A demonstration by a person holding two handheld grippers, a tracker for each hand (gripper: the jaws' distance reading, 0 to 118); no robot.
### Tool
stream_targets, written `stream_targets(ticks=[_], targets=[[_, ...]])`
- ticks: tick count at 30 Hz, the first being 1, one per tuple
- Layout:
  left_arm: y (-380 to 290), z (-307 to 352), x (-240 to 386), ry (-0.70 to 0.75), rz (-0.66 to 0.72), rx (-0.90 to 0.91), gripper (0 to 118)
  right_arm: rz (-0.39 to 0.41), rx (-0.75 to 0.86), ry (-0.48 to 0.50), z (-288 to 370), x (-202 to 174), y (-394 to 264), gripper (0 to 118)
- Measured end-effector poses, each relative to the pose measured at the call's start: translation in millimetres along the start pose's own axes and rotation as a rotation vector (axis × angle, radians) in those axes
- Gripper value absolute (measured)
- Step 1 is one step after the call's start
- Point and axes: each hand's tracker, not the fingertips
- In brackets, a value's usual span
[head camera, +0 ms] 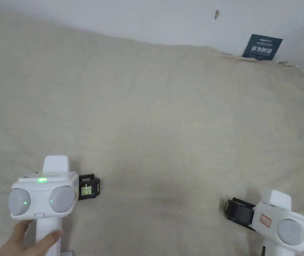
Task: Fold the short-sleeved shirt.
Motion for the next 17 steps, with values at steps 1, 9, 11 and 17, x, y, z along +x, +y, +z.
stream_targets(ticks=[1, 9, 11, 17], targets=[[-2.0, 1.2, 1.7, 0.002, -0.002, 0.006, 118, 0.003, 0.016, 0.000, 9.8, -7.4, -1.7, 118], [-1.4, -2.3, -1.9, 0.006, -0.005, 0.018, 118, 0.047, 0.052, -0.058, 25.7, -26.3, -8.6, 118], [-2.8, -4.2, -3.8, 0.004, -0.004, 0.020, 118, 0.048, 0.045, -0.060, 27.2, -31.8, -8.1, 118], [-1.6, -4.1, -4.4, 0.004, -0.004, 0.017, 118, 0.050, 0.044, -0.064, 15.6, -12.8, -5.8, 118]])
